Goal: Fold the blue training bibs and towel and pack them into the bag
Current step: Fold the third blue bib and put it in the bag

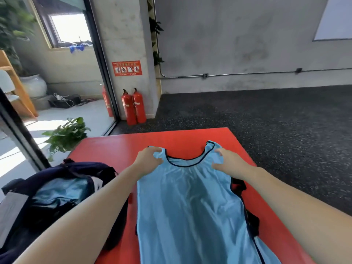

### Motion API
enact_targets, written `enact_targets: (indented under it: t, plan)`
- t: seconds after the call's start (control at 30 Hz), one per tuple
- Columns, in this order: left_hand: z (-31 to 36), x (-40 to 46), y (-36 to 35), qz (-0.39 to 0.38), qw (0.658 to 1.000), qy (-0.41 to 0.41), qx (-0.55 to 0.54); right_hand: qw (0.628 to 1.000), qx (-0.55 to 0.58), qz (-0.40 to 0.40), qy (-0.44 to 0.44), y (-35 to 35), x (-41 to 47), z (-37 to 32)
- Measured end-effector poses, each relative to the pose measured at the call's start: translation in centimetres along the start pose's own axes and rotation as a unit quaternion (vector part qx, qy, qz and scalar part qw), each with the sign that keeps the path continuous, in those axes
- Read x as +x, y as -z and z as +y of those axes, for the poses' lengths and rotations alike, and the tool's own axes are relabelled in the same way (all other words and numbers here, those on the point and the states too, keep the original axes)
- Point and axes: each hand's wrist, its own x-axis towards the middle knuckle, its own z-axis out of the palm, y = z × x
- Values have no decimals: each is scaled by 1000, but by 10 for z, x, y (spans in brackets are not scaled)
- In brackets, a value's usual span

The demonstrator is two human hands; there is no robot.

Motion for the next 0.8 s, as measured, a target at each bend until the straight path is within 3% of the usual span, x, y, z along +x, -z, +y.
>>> enact_targets:
  t: [0.23, 0.4, 0.57, 0.73, 0.8]
  plan:
    - [10, -122, -25, -16, 997, -42, -71, 995, 88, -33, 20, -38, -107, 0]
    - [-18, -228, -66, -2, 996, -87, -30, 994, 105, -12, 26, -71, -199, 13]
    - [-39, -289, -98, -83, 977, -197, 16, 988, 140, 21, 63, -69, -243, 1]
    - [-51, -312, -100, -106, 969, -213, 65, 992, 37, -86, 86, -93, -268, 16]
    - [-55, -315, -97, -129, 967, -199, 97, 991, 36, -89, 95, -100, -267, 26]
